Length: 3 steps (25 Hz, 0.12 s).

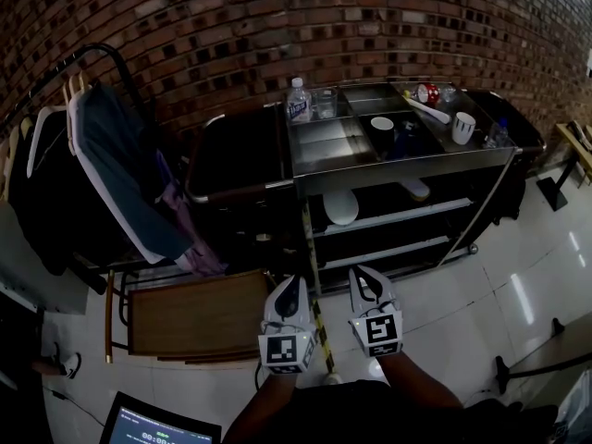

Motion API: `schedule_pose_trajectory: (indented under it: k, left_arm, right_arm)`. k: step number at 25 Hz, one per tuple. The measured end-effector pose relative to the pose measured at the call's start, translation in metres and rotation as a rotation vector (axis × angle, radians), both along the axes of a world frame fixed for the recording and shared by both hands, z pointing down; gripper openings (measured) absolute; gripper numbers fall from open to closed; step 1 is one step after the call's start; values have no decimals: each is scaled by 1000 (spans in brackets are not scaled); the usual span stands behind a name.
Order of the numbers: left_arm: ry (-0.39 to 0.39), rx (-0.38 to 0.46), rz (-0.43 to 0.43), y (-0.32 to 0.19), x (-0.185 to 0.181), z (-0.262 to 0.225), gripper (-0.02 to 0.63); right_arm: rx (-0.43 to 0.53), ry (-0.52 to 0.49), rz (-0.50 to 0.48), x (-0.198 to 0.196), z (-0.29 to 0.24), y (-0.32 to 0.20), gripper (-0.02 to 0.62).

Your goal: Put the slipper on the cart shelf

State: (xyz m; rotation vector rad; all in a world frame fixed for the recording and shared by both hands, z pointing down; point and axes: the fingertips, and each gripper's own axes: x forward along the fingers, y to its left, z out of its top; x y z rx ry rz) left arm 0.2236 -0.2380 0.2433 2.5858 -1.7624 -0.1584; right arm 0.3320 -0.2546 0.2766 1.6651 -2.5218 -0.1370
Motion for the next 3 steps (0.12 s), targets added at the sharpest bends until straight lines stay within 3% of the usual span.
schedule_pose_trajectory:
  k: [3]
  left_arm:
    - [-5,1,0,1,-1,4,15]
  right_arm:
    - [6,6,3,0,1,0,2]
